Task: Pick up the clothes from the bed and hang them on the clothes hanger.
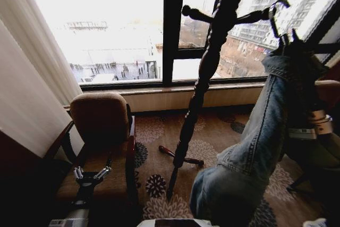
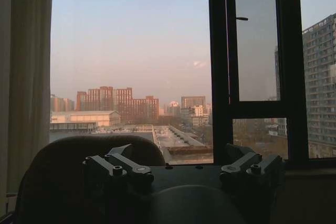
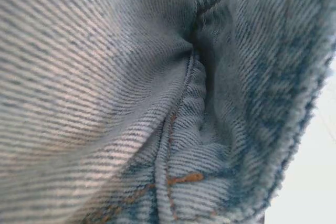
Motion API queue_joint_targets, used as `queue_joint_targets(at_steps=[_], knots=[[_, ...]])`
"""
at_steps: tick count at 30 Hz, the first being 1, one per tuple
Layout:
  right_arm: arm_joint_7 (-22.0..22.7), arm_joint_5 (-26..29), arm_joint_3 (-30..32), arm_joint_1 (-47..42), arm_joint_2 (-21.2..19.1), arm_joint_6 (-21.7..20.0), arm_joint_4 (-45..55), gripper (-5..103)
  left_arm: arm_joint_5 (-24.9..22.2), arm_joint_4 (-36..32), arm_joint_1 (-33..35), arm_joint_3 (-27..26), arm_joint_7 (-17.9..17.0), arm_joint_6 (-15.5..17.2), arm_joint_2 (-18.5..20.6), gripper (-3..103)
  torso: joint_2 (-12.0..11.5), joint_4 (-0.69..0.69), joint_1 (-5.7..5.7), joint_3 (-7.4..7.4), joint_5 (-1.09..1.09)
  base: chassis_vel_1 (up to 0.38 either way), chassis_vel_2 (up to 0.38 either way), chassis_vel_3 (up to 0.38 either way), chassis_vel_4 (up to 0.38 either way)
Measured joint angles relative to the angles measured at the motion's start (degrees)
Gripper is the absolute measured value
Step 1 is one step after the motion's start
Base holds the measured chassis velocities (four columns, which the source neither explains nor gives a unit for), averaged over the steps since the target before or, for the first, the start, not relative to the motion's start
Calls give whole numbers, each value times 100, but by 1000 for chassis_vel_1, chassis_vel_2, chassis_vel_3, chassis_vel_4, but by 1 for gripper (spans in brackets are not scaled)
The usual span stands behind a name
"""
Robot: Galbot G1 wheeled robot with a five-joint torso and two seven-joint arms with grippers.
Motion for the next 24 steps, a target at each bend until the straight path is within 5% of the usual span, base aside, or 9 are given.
queue_joint_targets(at_steps=[11, 24], knots=[[-44, 83, -237, 466, -70, 230, -453, 15, 0, 0, 0, 0, 0, 0, 0, 100, 0, 1, 1, 0, 0, 0, 0, 0, 0], [-116, 248, -1612, 1842, -469, 318, -1045, 15, 0, 0, 0, 0, 0, 0, 0, 100, -1, 1, 1, 1, -1, 0, 0, 0, 0]])
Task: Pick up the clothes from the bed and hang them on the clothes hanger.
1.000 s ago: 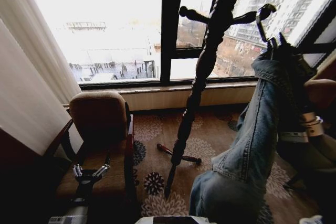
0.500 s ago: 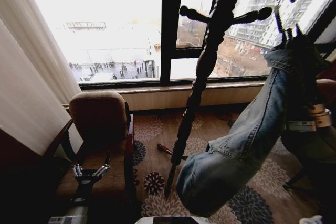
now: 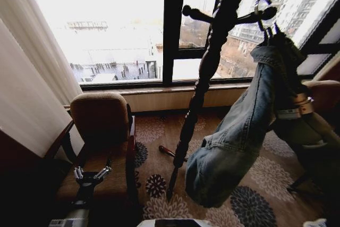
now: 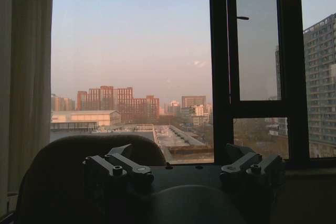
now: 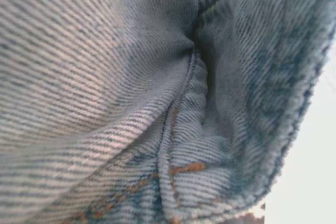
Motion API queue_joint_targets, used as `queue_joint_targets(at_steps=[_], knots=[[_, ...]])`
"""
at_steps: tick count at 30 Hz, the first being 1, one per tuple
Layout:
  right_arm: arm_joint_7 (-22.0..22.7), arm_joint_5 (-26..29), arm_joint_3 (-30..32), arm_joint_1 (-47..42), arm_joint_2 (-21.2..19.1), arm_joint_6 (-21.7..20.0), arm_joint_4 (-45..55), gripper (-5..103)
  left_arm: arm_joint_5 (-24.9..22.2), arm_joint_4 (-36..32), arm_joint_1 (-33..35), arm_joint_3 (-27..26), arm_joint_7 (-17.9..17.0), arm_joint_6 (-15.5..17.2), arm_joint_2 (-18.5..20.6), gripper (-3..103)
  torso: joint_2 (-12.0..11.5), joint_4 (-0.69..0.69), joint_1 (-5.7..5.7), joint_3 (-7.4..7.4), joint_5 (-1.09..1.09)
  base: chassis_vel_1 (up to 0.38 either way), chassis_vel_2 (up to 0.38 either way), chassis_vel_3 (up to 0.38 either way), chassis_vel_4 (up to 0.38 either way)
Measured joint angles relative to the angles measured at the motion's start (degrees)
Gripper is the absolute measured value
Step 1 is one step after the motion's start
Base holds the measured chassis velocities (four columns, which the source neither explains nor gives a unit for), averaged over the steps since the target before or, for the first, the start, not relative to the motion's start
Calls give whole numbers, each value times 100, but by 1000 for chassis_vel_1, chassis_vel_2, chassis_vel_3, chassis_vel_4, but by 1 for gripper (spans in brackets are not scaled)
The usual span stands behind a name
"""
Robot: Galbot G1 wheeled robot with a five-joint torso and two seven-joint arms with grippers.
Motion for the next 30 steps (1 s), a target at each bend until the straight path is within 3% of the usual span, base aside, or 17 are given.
queue_joint_targets(at_steps=[19, 30], knots=[[-13, -18, 25, 114, -122, 197, -416, 15, 0, 0, 0, 0, 0, 0, 0, 100, 0, -1, -1, -1, 0, 0, 0, 0, 0], [84, -151, 125, -77, 113, 187, -404, 15, 0, 0, 0, 0, 0, 0, 0, 100, 0, -1, -1, -1, 1, 0, 0, 0, 0]])
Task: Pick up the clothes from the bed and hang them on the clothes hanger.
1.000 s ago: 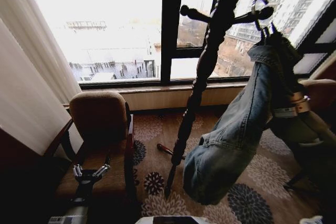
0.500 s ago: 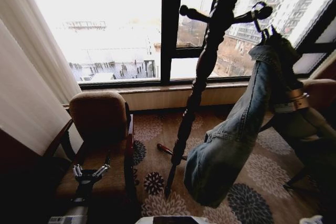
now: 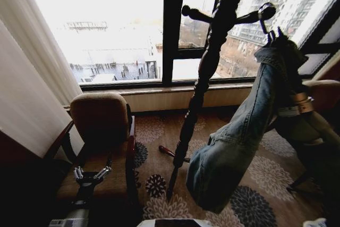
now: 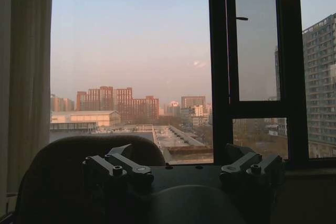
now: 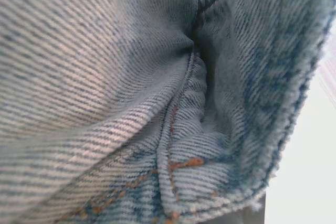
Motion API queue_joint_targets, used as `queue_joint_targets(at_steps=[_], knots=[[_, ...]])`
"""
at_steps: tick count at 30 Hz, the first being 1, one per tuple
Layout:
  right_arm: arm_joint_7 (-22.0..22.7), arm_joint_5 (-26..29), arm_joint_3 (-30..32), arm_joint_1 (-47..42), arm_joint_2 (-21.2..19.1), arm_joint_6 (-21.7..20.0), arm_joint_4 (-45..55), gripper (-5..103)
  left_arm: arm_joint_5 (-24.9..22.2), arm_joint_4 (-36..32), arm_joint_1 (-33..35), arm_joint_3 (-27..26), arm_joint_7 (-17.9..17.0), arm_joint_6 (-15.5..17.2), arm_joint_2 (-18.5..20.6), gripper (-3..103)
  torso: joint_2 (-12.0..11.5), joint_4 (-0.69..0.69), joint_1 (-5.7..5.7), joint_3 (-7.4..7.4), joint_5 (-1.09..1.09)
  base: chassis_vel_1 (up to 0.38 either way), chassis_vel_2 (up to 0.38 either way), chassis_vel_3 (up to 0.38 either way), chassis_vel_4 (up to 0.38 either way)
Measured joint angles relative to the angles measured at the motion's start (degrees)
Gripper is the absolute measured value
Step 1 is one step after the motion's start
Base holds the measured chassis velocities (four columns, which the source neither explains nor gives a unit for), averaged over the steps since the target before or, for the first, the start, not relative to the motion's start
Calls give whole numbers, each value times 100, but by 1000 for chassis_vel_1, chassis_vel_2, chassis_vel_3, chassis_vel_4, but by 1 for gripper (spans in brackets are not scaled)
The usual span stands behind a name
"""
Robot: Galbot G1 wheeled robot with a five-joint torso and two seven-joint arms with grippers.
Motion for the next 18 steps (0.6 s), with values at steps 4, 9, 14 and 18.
queue_joint_targets(at_steps=[4, 9, 14, 18], knots=[[2, -7, 0, 44, -10, 18, -66, 15, 0, 0, 0, 0, 0, 0, 0, 100, 0, 1, 0, 0, -1, 0, 0, 0, 0], [22, -28, 1, 7, 18, 18, -31, 15, 0, 0, 0, 0, 0, 0, 0, 100, 0, 0, 0, 0, -1, 0, 0, 0, 0], [62, -95, 1, -65, 117, 25, -44, 15, 0, 0, 0, 0, 0, 0, 0, 100, 0, 1, 0, 0, -1, 0, 0, 0, 0], [74, -99, 2, -44, 142, 31, -90, 15, 0, 0, 0, 0, 0, 0, 0, 100, 0, 1, 0, 0, -2, 0, 0, 0, 0]])
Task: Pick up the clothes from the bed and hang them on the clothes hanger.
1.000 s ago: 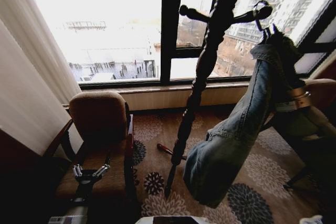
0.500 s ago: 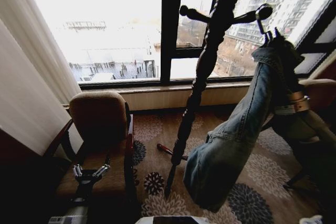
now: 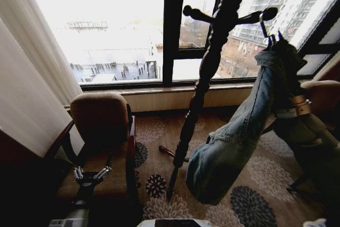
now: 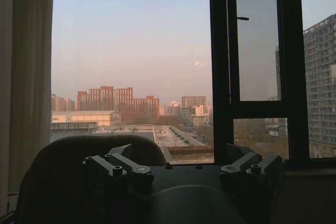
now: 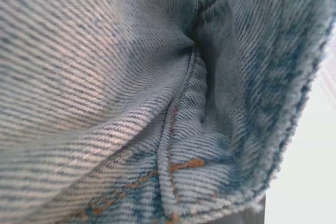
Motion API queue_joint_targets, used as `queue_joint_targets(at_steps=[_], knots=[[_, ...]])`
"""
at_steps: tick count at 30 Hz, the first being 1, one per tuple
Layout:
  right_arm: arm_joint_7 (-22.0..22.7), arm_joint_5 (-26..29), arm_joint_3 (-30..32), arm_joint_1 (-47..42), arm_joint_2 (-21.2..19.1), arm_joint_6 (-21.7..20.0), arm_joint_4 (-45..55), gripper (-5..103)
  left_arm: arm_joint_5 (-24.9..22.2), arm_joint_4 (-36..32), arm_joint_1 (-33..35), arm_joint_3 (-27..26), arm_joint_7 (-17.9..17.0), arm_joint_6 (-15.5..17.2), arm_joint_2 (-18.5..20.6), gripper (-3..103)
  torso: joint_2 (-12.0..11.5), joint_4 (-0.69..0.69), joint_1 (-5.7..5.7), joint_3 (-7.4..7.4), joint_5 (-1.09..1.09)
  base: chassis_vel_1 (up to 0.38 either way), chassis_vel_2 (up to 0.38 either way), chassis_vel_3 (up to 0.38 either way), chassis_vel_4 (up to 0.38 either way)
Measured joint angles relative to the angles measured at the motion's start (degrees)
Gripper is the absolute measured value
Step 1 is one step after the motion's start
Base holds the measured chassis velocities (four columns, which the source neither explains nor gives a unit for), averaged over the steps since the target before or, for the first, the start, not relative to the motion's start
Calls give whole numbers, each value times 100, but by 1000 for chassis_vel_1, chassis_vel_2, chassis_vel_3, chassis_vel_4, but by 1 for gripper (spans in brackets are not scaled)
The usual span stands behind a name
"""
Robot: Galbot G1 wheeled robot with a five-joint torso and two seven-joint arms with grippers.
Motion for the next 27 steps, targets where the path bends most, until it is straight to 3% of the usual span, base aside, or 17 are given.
queue_joint_targets(at_steps=[16, 18, 20, 27], knots=[[124, -56, -114, -30, 135, -83, -86, 14, 0, 0, 0, 0, 0, 0, 0, 100, 1, 0, -1, -1, -3, 0, 0, 0, 0], [124, -56, -119, -43, 140, -134, -120, 21, 0, 0, 1, 0, 0, 0, 0, 100, 0, -1, 0, 0, 4, 0, 0, 0, 0], [126, -55, -118, -43, 140, -144, -126, 21, 0, 0, 0, 0, 0, 0, 0, 100, 0, -2, -1, 0, 4, 0, 0, 0, 0], [186, -29, -125, -11, 149, -234, -144, 54, 0, 0, 0, 0, -1, 0, 0, 100, 0, -2, 0, 1, 2, 0, 0, 0, 0]])
